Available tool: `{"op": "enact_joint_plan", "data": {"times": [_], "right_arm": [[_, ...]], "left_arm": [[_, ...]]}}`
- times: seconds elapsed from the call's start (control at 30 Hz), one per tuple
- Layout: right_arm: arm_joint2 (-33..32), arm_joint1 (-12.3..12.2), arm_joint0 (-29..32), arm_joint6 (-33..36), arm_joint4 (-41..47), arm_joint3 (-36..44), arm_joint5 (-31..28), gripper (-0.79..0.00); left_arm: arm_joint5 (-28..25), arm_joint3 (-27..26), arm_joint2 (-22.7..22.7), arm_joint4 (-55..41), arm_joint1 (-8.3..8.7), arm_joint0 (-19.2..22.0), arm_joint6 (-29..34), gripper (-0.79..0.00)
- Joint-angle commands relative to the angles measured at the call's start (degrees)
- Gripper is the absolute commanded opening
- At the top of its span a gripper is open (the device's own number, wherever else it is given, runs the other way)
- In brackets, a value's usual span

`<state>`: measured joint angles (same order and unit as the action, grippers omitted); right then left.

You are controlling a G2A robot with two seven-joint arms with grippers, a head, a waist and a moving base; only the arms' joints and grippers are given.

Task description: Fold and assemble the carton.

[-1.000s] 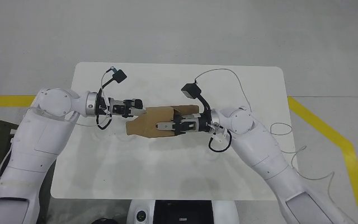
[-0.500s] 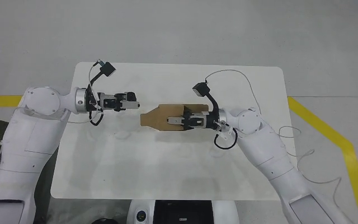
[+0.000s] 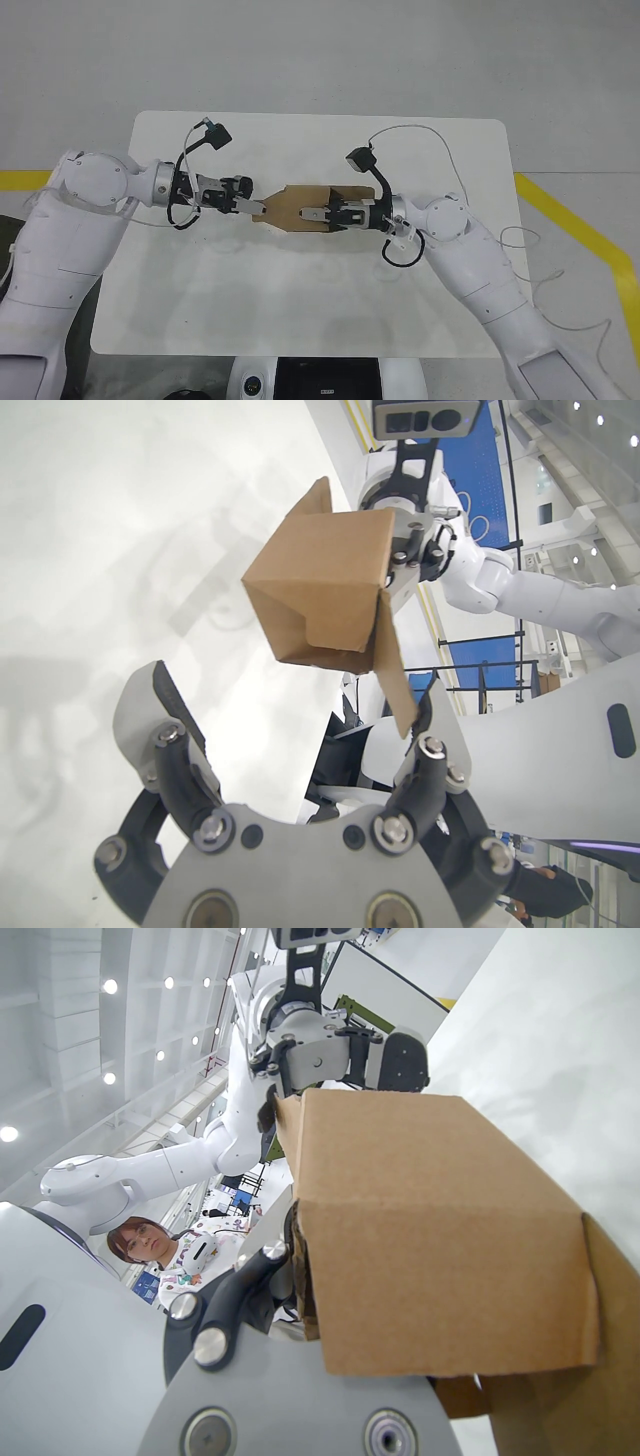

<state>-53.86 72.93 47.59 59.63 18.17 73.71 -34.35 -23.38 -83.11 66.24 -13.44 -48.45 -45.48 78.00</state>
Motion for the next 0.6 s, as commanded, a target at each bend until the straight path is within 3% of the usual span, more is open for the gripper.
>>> {"op": "enact_joint_plan", "data": {"times": [0.0, 0.57], "right_arm": [[-0.13, -0.03, 0.07, 0.00, 0.19, 0.49, -0.08, -0.785], [1.56, 0.65, -0.85, -0.21, 3.14, 3.08, -1.36, -0.785]], "left_arm": [[0.21, 0.77, 0.24, 0.46, 0.11, -0.21, -0.28, 0.000], [0.23, 0.87, -1.13, -0.49, 0.06, -0.76, -0.48, 0.000]]}}
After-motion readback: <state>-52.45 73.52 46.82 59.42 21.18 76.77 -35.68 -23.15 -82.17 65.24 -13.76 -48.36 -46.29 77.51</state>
